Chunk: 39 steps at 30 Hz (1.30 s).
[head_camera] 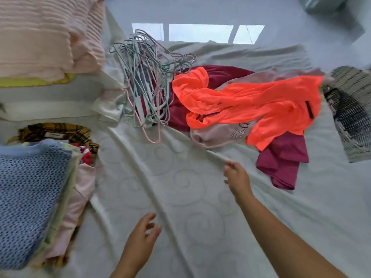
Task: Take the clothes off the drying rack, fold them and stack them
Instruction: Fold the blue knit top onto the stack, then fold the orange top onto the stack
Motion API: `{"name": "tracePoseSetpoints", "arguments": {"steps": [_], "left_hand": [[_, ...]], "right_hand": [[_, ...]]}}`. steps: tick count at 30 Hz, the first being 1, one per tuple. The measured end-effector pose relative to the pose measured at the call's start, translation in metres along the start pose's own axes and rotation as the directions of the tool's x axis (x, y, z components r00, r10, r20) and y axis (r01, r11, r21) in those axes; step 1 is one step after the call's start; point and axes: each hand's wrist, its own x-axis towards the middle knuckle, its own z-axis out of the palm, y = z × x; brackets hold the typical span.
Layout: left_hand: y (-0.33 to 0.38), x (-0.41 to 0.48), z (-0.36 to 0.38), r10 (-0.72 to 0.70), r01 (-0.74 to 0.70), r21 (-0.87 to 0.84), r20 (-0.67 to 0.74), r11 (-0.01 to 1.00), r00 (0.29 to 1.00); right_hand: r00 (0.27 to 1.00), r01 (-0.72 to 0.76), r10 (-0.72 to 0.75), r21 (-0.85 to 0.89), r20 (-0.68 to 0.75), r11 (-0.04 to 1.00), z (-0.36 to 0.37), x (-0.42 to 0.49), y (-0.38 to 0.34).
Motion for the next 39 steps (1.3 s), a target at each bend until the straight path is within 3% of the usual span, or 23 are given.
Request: {"name": "tracePoseSetpoints", "arguments": {"steps": [2, 5, 7, 12, 16, 21, 23, 25, 27, 29, 31, 33, 36, 37, 39], "left_hand": [[0.002, 0.002, 0.028, -0.136, 0.133, -0.121, -0.015, 0.984, 0.991], [0.014, 0.001, 0.062, -0.260, 0.253, -0.300, 0.016, 0.920, 0.965], [0.018, 0.002, 0.076, -0.277, 0.268, -0.369, 0.030, 0.890, 0.960], [0.026, 0.010, 0.087, -0.337, 0.267, -0.501, -0.051, 0.823, 0.940], [0.039, 0.015, 0.086, -0.341, 0.234, -0.596, -0.071, 0.768, 0.937], [0.087, 0.032, 0.095, -0.281, 0.189, -0.706, -0.015, 0.683, 0.960], [0.113, 0.042, 0.100, -0.221, 0.164, -0.777, 0.032, 0.608, 0.975], [0.130, 0.054, 0.101, -0.155, 0.129, -0.836, 0.052, 0.534, 0.986], [0.132, 0.063, 0.100, -0.105, 0.072, -0.803, 0.012, 0.592, 0.994], [0.117, 0.064, 0.098, -0.151, 0.061, -0.697, -0.069, 0.715, 0.986], [0.089, 0.058, 0.089, -0.217, 0.083, -0.642, -0.133, 0.762, 0.967], [0.053, 0.046, 0.069, -0.294, 0.086, -0.663, -0.209, 0.743, 0.933], [0.003, 0.031, 0.038, -0.376, 0.068, -0.686, -0.311, 0.725, 0.873], [-0.008, 0.027, 0.031, -0.394, 0.069, -0.683, -0.333, 0.727, 0.857], [-0.020, 0.021, 0.019, -0.412, 0.065, -0.680, -0.362, 0.730, 0.836]], "right_hand": [[0.981, 0.194, -0.186, -0.267, 0.054, 0.944, -0.019, 0.037, -0.006], [0.901, 0.429, -0.376, -0.567, 0.216, 0.703, -0.027, 0.085, -0.028], [0.855, 0.510, -0.409, -0.660, 0.320, 0.551, -0.024, 0.111, -0.045], [0.797, 0.604, -0.320, -0.687, 0.512, 0.404, -0.001, 0.150, -0.070], [0.783, 0.620, -0.367, -0.587, 0.502, 0.520, -0.012, 0.139, -0.068], [0.706, 0.639, -0.418, -0.259, 0.572, 0.724, -0.033, 0.075, -0.056], [0.646, 0.586, -0.395, -0.093, 0.653, 0.805, -0.036, 0.035, -0.044], [0.602, 0.444, -0.340, 0.051, 0.723, 0.895, -0.037, -0.003, -0.027], [0.534, 0.309, -0.291, 0.137, 0.794, 0.941, -0.037, -0.038, -0.007], [0.469, 0.155, -0.190, 0.132, 0.863, 0.979, -0.035, -0.066, 0.012], [0.442, 0.010, -0.103, 0.110, 0.891, 0.994, -0.035, -0.080, 0.024], [0.548, -0.010, -0.079, 0.101, 0.833, 0.995, -0.036, -0.076, 0.036], [0.855, 0.149, -0.144, 0.029, 0.498, 0.988, -0.047, -0.033, 0.051], [0.911, 0.229, -0.208, -0.017, 0.357, 0.973, -0.054, -0.014, 0.052], [0.928, 0.361, -0.333, -0.185, 0.166, 0.914, -0.070, 0.025, 0.052]]}}
